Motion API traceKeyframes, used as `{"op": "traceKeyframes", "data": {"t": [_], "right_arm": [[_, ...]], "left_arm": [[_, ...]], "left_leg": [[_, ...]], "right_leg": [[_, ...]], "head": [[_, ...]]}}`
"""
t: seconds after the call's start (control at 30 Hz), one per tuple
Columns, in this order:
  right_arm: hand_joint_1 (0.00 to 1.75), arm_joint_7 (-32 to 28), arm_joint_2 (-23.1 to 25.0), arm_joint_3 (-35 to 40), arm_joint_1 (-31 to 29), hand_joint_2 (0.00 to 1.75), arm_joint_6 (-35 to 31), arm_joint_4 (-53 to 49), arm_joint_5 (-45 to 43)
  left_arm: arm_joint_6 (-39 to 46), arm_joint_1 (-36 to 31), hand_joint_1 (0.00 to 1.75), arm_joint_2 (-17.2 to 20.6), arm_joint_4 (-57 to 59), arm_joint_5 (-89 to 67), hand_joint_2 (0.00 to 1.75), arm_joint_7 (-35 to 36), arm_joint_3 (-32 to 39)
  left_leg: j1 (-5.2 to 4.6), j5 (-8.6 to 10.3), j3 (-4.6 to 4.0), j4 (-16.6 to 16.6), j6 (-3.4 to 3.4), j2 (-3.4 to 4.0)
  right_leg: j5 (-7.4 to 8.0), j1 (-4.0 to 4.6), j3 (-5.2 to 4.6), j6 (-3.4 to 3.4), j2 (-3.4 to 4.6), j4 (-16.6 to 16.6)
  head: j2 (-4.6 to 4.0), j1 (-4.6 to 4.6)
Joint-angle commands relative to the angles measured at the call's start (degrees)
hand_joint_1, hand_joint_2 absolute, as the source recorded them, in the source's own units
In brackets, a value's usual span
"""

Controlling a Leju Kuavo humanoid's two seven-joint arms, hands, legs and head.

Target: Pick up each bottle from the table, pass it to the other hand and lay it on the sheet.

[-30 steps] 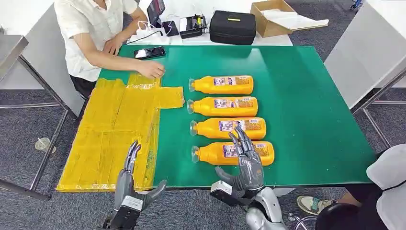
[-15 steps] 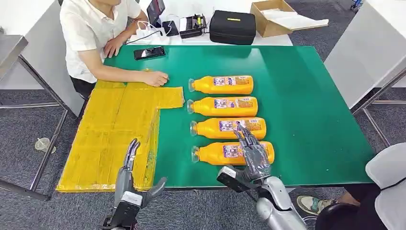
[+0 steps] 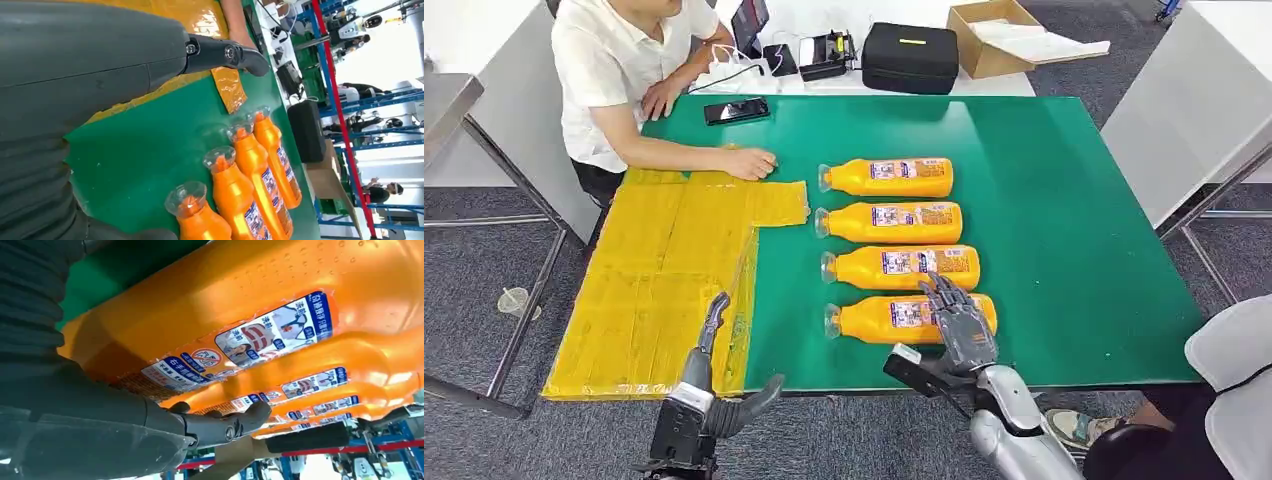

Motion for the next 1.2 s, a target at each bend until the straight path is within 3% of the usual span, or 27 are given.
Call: {"op": "traceKeyframes", "data": {"t": [0.03, 0.4, 0.77, 0.8, 0.83, 1.2], "right_arm": [[0.0, 2.1, -1.7, 2.4, -2.0, 1.75, 2.7, 4.1, 0.4], [0.0, 8.4, -5.2, 5.4, -2.1, 1.75, 6.8, 1.1, 4.9], [0.0, 9.7, -6.2, 5.6, -3.2, 1.75, 11.0, 3.0, 3.6], [1.4, 9.1, -6.1, 5.6, -3.5, 1.75, 12.1, 3.8, 2.2], [1.73, 8.8, -6.5, 6.0, -3.6, 1.75, 13.1, 4.2, 1.4], [1.75, 5.7, -6.7, 7.5, -2.9, 1.75, 14.8, 5.4, -5.0]], "left_arm": [[-0.1, -1.2, 0.0, 0.5, 1.8, 0.0, 1.75, 0.9, -1.0], [0.4, -0.7, 0.0, -0.3, 1.8, -0.8, 1.75, 1.6, -0.3], [-0.4, -1.2, 0.0, -0.6, 2.5, -0.1, 1.75, 1.8, -0.4], [-0.5, -1.3, 0.0, -0.5, 2.7, 0.0, 1.75, 1.7, -0.4], [-0.5, -1.4, 0.0, -0.5, 2.9, 0.1, 1.75, 1.7, -0.4], [-0.5, -2.5, 0.0, -0.6, 4.1, 0.2, 1.75, 0.9, -0.5]], "left_leg": [[0.0, -0.06, 0.18, 0.0, 0.01, 0.07], [-0.01, -0.06, 0.31, 0.0, 0.01, 0.02], [0.03, -0.2, 0.72, 0.0, 0.02, 0.08], [0.01, -0.08, 0.59, 0.0, 0.02, 0.0], [0.03, -0.12, 0.63, 0.0, 0.02, 0.03], [0.04, -0.3, 1.01, -0.1, 0.01, -0.05]], "right_leg": [[-0.04, 0.03, 0.17, -0.13, 0.01, 0.0], [-0.06, 0.03, 0.31, -0.14, -0.05, 0.0], [-0.17, 0.11, 0.72, -0.32, -0.05, -0.1], [-0.07, 0.06, 0.6, -0.19, -0.08, -0.1], [-0.1, 0.09, 0.62, -0.24, -0.07, -0.1], [-0.28, 0.09, 0.43, -0.24, -0.12, -0.2]], "head": [[0.0, 0.0], [0.0, 0.02], [0.0, 0.0], [0.0, 0.02], [0.0, 0.0], [0.0, 0.02]]}}
